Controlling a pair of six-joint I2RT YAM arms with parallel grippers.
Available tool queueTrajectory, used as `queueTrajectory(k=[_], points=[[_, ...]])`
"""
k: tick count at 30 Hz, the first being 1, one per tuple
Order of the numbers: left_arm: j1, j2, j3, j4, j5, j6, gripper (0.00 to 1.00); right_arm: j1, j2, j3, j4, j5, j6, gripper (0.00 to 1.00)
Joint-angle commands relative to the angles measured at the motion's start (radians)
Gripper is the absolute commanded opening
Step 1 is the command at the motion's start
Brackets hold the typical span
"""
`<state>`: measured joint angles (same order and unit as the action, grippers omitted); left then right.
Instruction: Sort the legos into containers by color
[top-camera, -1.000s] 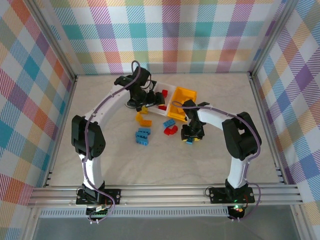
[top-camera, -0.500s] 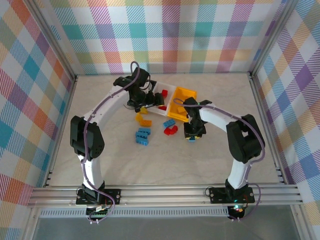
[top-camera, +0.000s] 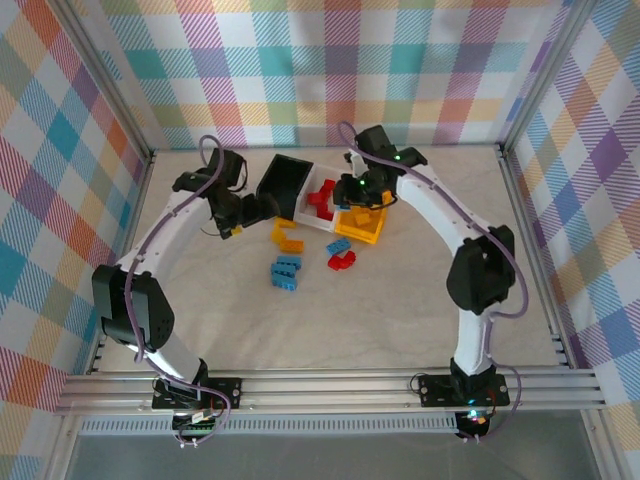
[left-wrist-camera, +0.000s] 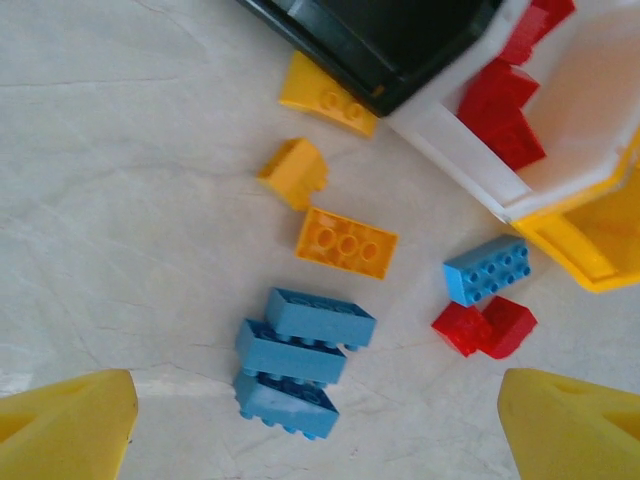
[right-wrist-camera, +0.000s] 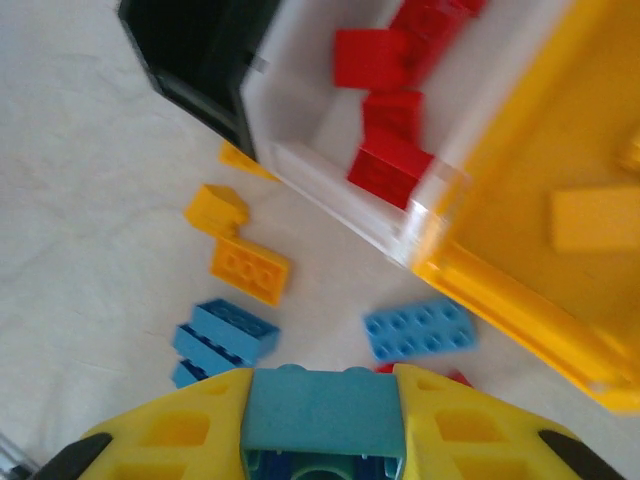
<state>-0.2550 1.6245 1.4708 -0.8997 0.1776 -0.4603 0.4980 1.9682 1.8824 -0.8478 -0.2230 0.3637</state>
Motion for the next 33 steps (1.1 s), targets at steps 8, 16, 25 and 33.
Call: queueTrajectory(k=[8,16,25,33], points=[[0.035,-0.103,-0.080,-0.039,0.018,-0.014,0.92,0.010,0.469,0.548,0.159,-0.247,0.141,0.32],[0.036,-0.164,-0.161,-0.066,0.056,-0.041,0.92,0.011,0.677,0.703,0.377,-0.283,0.294,0.32],[0.036,-0.189,-0.205,-0.075,0.065,-0.034,0.93,0.011,0.731,0.806,0.439,-0.260,0.340,0.63],[0.027,-0.146,-0.218,-0.016,0.062,-0.013,0.92,0.010,0.560,0.724,0.187,-0.231,0.223,0.65]])
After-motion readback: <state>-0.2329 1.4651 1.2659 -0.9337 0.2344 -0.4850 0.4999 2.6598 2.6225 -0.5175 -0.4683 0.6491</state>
